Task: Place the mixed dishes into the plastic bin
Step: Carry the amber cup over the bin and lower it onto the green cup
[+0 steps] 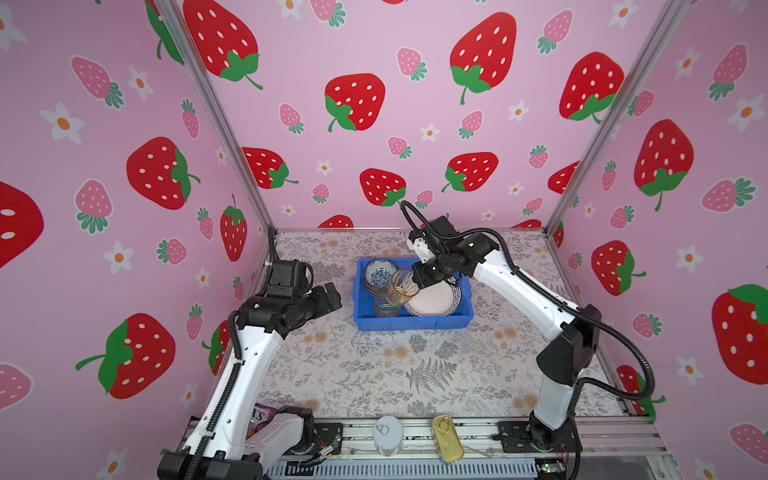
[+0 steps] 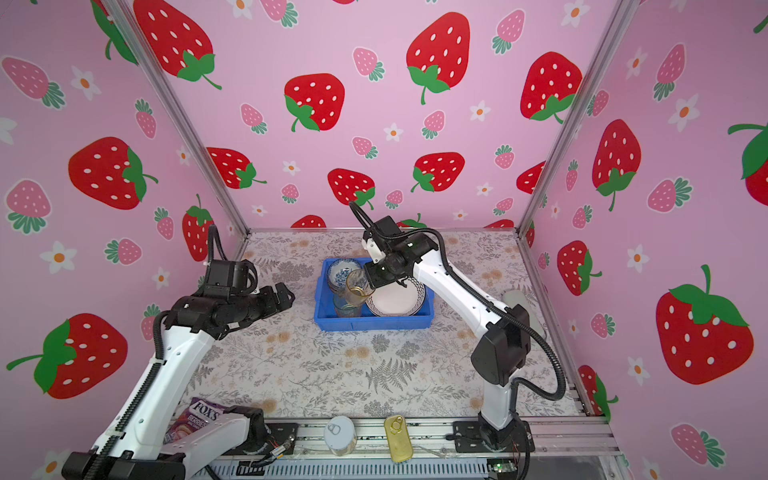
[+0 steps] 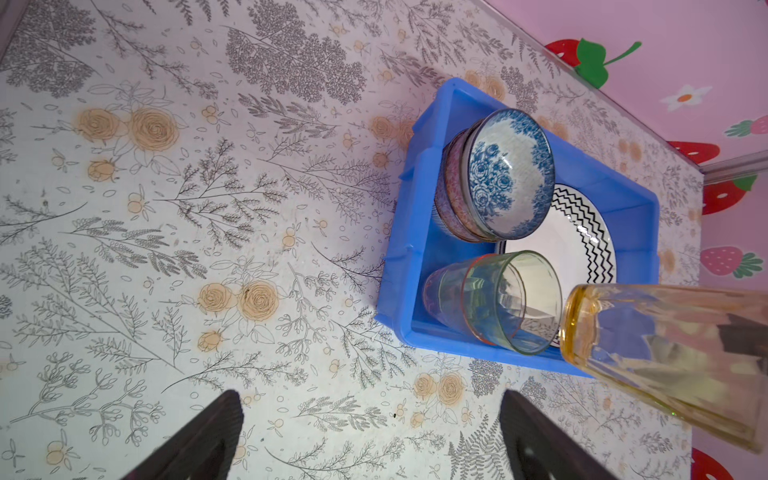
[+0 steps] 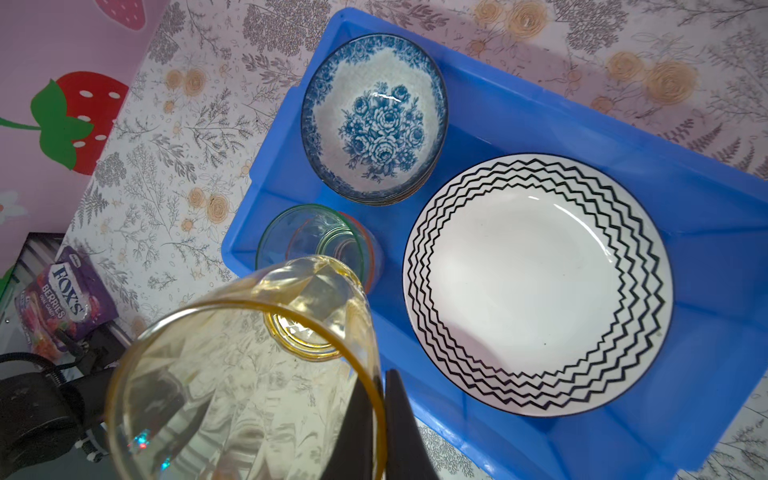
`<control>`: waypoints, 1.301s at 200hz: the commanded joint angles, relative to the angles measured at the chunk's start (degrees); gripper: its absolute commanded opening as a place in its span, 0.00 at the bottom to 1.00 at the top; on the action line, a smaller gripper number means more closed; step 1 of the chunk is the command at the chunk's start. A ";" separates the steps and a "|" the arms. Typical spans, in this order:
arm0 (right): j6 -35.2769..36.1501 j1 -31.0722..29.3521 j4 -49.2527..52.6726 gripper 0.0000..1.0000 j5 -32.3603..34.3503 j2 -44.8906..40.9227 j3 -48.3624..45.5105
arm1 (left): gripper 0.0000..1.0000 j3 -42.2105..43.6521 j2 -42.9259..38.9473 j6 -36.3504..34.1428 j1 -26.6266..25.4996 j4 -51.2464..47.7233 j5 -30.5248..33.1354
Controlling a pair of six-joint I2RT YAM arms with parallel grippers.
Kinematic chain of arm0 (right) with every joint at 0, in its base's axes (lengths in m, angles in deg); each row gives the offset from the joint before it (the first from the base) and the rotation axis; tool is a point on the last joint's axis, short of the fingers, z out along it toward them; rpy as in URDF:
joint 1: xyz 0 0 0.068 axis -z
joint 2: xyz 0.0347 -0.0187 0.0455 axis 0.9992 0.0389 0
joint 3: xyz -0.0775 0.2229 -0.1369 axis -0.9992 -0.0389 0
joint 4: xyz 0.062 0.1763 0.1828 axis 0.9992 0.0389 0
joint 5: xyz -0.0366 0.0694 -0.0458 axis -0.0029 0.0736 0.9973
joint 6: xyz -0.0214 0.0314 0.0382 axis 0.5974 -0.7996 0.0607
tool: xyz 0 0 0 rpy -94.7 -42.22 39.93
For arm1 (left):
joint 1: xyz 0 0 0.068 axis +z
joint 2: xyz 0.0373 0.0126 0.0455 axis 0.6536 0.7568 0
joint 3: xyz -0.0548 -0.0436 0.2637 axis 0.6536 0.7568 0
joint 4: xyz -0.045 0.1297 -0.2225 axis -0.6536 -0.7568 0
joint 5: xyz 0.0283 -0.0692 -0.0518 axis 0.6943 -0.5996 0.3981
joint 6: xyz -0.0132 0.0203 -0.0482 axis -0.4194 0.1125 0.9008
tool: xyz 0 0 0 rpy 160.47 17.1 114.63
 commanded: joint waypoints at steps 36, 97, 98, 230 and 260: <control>2.68 -1.32 0.56 0.00 -1.86 3.80 5.18 | 0.99 1.82 -4.97 1.72 0.95 -5.44 3.49; 3.04 -1.58 0.54 0.00 -1.31 6.57 6.09 | 0.99 2.86 -6.39 1.76 1.49 -6.51 3.94; 3.03 -1.59 0.53 0.00 -1.33 6.60 6.11 | 0.99 2.87 -6.42 1.74 1.50 -6.46 3.96; 2.69 -4.93 5.43 0.00 7.52 12.89 12.89 | 0.99 4.41 -6.41 0.71 2.74 -5.72 2.84; 2.61 -5.96 5.90 0.00 7.72 14.63 14.61 | 0.99 4.79 -7.05 0.66 3.19 -6.06 2.93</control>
